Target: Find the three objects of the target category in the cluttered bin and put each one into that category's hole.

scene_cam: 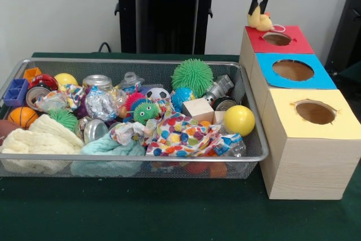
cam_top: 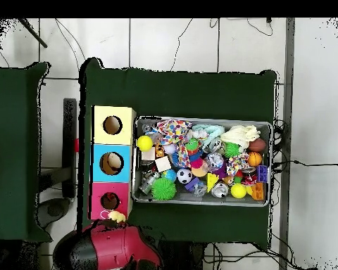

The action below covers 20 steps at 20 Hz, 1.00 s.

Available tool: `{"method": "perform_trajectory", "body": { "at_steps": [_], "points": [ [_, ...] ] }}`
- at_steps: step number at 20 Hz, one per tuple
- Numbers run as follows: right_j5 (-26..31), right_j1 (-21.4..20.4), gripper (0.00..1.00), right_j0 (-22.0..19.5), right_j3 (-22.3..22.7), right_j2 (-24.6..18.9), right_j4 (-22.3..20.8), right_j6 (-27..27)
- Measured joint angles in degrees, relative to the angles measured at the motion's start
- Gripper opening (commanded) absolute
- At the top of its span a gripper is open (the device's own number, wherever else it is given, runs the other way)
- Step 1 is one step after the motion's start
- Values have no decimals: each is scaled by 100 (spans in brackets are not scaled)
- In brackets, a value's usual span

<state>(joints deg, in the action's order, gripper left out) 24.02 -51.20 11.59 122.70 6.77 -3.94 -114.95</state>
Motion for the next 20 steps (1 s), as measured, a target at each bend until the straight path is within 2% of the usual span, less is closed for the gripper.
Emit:
{"method": "perform_trajectory", "body": {
  "at_steps": [9,20],
  "points": [
    [5,164,0,174,-84,241,311,0],
    [102,215,0,283,-299,323,471,0]
  ]
}}
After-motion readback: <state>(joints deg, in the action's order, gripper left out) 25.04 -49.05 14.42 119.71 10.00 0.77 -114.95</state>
